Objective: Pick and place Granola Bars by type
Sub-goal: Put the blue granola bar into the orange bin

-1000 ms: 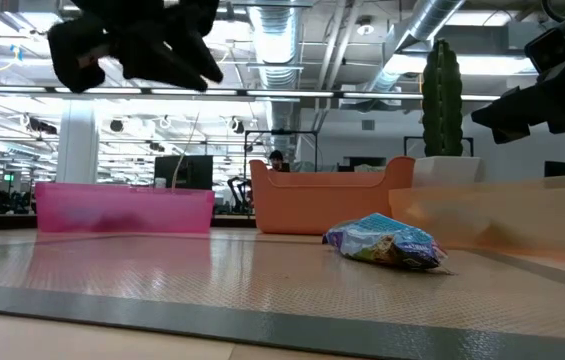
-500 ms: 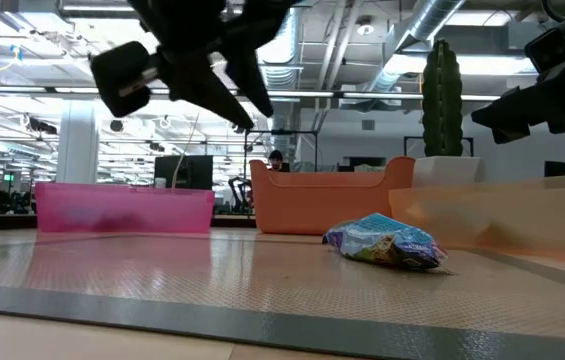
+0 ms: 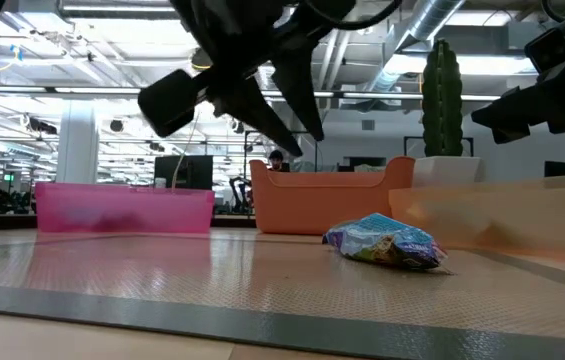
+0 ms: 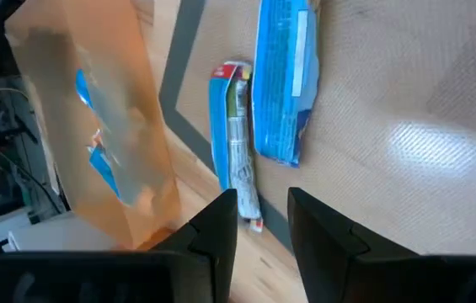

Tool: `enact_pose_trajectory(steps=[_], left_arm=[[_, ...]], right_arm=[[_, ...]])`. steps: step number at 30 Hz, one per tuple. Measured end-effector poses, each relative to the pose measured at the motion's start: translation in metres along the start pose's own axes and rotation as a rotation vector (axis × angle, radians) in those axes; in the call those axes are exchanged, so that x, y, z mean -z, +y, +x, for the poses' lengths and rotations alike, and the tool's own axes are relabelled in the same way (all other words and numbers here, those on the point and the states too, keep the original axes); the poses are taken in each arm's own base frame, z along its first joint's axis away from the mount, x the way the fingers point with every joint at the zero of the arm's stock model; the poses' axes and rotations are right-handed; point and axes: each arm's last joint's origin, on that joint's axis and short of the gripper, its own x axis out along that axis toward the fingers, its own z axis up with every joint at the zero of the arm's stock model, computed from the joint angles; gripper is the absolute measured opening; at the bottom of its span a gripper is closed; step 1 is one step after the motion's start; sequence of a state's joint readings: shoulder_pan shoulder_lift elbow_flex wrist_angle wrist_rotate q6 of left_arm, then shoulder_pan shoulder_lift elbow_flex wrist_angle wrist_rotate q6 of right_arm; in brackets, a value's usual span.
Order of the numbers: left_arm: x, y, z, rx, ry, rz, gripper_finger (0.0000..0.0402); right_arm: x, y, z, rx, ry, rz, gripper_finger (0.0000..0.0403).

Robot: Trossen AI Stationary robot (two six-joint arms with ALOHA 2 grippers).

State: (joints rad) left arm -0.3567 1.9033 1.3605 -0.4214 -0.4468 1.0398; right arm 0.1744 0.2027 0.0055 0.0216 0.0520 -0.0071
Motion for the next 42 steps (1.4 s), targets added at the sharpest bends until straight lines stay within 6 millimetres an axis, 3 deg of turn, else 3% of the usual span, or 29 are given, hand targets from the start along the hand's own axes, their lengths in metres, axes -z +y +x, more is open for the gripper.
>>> enact_pose_trajectory(steps=[11,21,28,42], left_arm=[[-0.028,0.006,0.012,0.072,-0.086,0.058,0.0153],[-0.029,0.003,0.038,0.088,-0.084,0.15,0.022],[-0.029,0.001,0.059,0.066,-0.1,0.18,0.0224],[-0.022,-0.001,0.078,0.111,-0.185,0.206,0.0224]], right_arm=[[0.0,0.0,0.0,0.0,0.0,0.0,0.0154],[-0.001,0.0,0.0,0.0,-0.006,0.0,0.0154],[0.0,0.0,0.0,0.0,0.003,0.0,0.0154],[0.001,0.0,0.001,0.0,0.013,-0.001,0.0154]])
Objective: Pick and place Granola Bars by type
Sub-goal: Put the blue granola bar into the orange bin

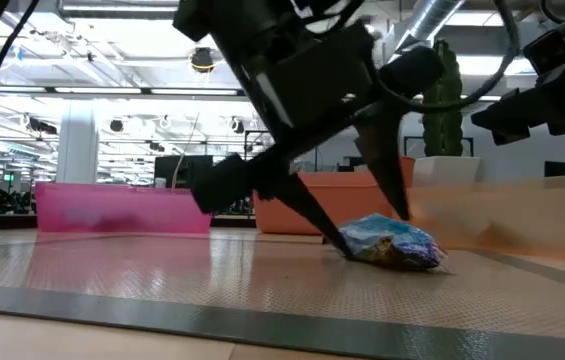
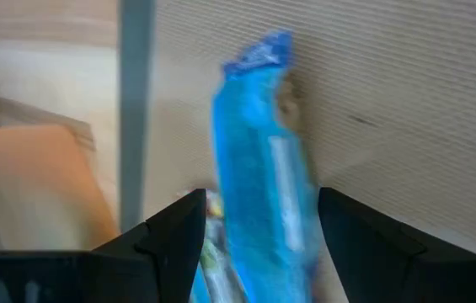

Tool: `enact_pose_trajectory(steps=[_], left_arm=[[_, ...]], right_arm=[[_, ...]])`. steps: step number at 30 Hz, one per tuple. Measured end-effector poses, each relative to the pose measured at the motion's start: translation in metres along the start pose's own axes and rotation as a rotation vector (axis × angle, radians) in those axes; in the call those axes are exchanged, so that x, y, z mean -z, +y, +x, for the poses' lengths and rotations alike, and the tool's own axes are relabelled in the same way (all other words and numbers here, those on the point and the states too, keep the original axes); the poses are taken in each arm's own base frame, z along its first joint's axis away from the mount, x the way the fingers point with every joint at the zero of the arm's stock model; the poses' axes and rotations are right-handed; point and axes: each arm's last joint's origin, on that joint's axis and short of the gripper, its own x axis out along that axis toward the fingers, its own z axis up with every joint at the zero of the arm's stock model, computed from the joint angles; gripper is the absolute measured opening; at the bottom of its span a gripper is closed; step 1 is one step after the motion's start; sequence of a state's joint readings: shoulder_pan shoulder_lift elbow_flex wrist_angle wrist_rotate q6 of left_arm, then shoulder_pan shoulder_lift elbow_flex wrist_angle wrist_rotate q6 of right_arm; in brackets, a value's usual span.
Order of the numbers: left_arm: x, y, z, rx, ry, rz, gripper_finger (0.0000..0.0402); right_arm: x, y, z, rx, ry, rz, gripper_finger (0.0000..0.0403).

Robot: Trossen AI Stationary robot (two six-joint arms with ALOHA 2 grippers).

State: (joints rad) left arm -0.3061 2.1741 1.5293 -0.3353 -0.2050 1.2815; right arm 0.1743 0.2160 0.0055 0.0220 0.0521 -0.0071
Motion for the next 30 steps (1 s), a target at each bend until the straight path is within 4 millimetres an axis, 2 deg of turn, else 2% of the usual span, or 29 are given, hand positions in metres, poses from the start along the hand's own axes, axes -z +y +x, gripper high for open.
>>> enact_pose_trajectory(steps=[11,23,30], left_arm=[[0.005,-0.0002,0.0069,0.009,-0.021,-0.018,0.0213],[0.005,-0.0025,0.0088,0.025,-0.028,-0.05,0.0099],[0.0042,-0.003,0.0091,0.022,-0.017,-0.112,0.0055]], right_arm=[[0.0,0.0,0.0,0.0,0.0,0.0,0.0154],[0.0,0.0,0.0,0.0,0.0,0.0,0.0154],[0.0,0.0,0.0,0.0,0.0,0.0,0.0154]])
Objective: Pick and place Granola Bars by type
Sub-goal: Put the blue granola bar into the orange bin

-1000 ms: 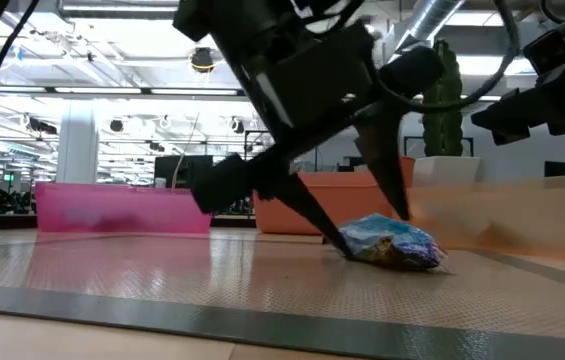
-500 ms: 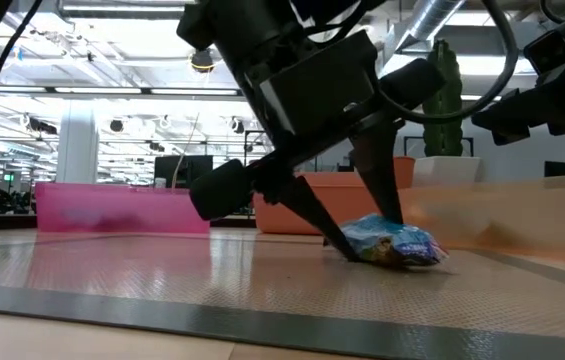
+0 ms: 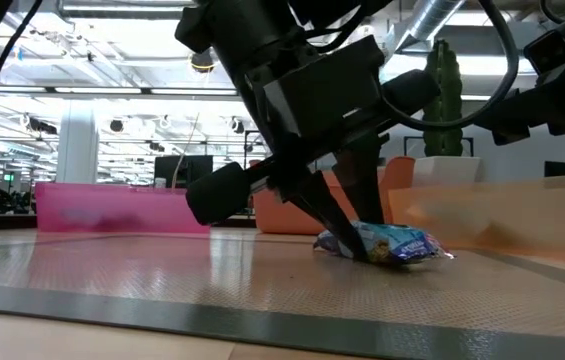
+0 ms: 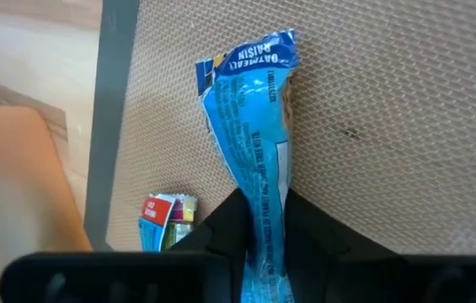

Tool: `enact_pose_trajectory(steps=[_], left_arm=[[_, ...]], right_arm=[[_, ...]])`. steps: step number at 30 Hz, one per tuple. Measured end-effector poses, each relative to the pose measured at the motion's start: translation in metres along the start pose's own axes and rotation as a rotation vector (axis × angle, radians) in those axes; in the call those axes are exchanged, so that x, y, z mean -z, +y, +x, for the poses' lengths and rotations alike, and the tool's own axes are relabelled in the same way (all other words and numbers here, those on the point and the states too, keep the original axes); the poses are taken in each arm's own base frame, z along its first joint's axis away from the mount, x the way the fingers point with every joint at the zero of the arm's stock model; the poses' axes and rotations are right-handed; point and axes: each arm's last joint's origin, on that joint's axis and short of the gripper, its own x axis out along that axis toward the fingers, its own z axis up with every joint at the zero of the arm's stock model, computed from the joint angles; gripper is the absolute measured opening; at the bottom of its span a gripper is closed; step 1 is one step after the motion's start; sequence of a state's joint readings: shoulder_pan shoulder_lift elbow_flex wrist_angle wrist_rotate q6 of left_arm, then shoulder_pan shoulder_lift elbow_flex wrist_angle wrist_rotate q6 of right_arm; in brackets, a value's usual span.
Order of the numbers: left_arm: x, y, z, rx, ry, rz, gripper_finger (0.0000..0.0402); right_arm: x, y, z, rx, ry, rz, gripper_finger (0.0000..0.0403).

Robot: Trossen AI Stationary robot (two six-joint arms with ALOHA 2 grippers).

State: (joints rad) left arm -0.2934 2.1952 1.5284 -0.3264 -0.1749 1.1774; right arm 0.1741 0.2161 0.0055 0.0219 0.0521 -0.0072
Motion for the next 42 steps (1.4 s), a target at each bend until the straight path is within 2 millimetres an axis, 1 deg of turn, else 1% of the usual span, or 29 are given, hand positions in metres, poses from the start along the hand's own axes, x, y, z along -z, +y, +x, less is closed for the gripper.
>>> enact_pose_trajectory(steps=[3,9,16,22,29,35,38,42], left_arm=[[-0.002,-0.001,0.0,-0.013,0.026,-0.03,0.0048],[-0.003,0.0,-0.004,-0.06,0.106,-0.098,0.0048],[-0.008,0.011,-0.032,-0.136,0.131,-0.176,0.0047],[-0.007,0.026,-0.066,-0.252,0.138,-0.336,0.0047],[0.011,0.047,-0.11,-0.436,0.182,-0.612,0.0047],[0.031,0.062,-0.141,-0.535,0.166,-0.777,0.0047],[0.039,0.066,-0.15,-0.561,0.151,-0.84,0.0047],[0.047,0.07,-0.152,-0.577,0.152,-0.874,0.0047]], right_arm=[[0.0,0.0,0.0,0.0,0.0,0.0,0.0154],[0.0,0.0,0.0,0.0,0.0,0.0,0.0154],[0.0,0.0,0.0,0.0,0.0,0.0,0.0154],[0.0,0.0,0.0,0.0,0.0,0.0,0.0154],[0.0,0.0,0.0,0.0,0.0,0.0,0.0154],[0.0,0.0,0.0,0.0,0.0,0.0,0.0154],[0.0,0.0,0.0,-0.001,0.0,0.0,0.0154],[0.0,0.0,0.0,0.0,0.001,0.0,0.0154]])
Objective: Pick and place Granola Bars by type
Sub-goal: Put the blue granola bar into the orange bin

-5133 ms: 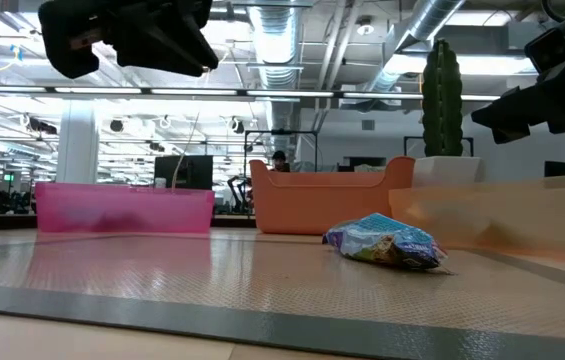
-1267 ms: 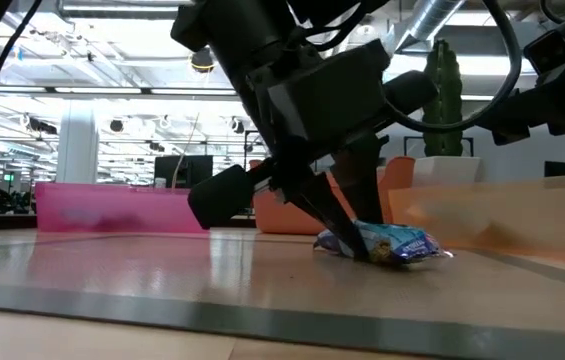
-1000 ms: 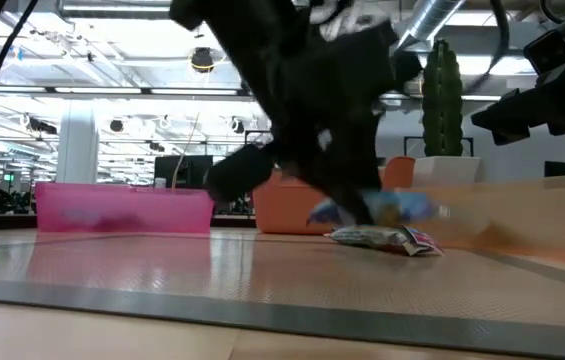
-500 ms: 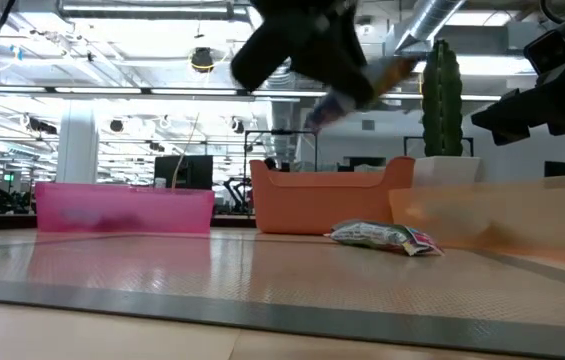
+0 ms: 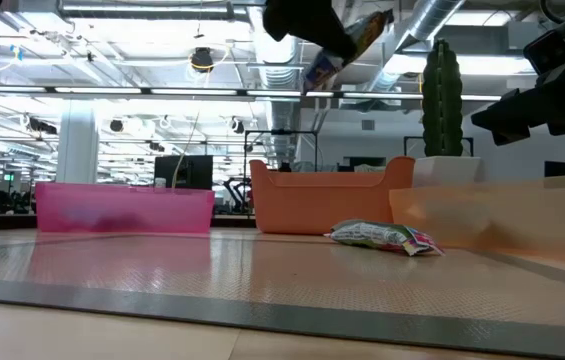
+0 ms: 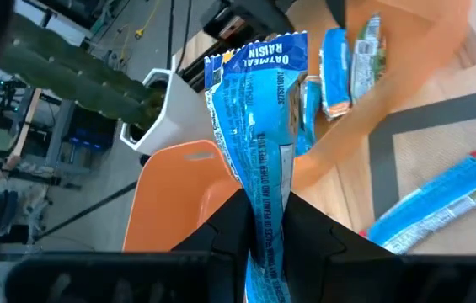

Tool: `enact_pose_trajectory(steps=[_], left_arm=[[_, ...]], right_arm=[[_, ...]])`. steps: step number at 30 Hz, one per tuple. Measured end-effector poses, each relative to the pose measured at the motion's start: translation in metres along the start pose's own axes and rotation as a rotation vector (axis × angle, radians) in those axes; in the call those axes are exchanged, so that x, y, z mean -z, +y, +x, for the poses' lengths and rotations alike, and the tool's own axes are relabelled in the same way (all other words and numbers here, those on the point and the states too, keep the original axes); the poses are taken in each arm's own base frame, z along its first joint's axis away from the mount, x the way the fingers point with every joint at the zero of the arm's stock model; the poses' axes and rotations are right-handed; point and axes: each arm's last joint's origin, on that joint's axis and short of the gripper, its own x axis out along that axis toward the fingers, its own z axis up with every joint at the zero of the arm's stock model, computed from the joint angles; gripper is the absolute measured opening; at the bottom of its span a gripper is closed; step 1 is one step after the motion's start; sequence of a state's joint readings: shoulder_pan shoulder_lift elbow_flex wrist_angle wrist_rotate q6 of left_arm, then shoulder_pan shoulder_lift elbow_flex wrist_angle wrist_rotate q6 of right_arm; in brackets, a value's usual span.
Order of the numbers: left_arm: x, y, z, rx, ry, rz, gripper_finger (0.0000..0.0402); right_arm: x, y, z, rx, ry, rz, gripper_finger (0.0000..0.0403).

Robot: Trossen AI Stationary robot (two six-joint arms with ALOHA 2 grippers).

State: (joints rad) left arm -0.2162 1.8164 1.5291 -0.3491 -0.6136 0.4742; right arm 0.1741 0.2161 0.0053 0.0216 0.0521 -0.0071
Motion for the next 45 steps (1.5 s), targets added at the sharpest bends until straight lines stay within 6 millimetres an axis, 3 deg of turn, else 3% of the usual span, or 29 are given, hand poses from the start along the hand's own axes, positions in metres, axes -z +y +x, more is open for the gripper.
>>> enact_pose_trajectory(steps=[14,32,38,45], left_arm=[[0.015,0.022,0.019,-0.002,0.016,-0.102,0.0047],[0.06,0.088,0.057,-0.171,0.129,-0.393,0.0047],[0.08,0.096,0.095,-0.34,0.166,-0.505,0.0047],[0.099,0.083,0.135,-0.379,0.17,-0.594,0.0047]], right_arm=[[0.0,0.0,0.0,0.0,0.0,0.0,0.0154],[0.0,0.0,0.0,0.0,0.0,0.0,0.0154],[0.0,0.0,0.0,0.0,0.0,0.0,0.0154],[-0.001,0.0,0.0,0.0,-0.011,0.0,0.0154]])
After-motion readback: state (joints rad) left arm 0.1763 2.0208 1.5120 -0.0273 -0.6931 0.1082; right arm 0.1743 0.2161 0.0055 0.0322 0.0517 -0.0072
